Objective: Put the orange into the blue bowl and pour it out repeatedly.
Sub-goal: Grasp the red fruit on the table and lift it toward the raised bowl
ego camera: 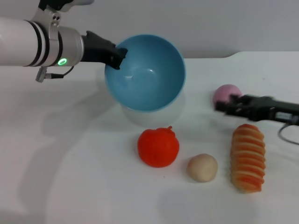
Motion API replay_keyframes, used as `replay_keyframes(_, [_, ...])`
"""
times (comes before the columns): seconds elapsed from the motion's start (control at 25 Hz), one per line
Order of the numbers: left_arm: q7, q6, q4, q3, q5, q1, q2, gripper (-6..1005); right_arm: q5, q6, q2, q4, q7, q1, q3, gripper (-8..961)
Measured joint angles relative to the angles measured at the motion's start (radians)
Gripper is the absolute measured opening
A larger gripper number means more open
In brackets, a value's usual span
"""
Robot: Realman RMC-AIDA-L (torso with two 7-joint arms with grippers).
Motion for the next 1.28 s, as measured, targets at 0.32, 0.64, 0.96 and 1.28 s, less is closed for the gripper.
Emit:
replay_keyframes(0.32, [-0.041,-0.031,-0.012,-0.028,0.015,-0.012,-0.001,0,-0.039,0.053,0.008,0.077,0.065,0.117,-0.201,660])
replay_keyframes(0.64, [-0.032,-0.057,-0.033,-0.022,0.034,-0.013,-0.001,0,-0.006,0.16,0.018,0.208,0.059,0.212,-0.298,640])
replay_keyframes(0.96, [-0.032,-0.063,-0.039,0.004,0.056,-0.005,-0.001,-1,0.033,0.225,0.024,0.316,0.035,0.284,-0.358,620])
replay_keyframes(1.28, [-0.032,-0.064,-0.04,0.009,0.06,-0.003,0.0,0,0.058,0.23,0.021,0.31,0.031,0.275,-0.384,601])
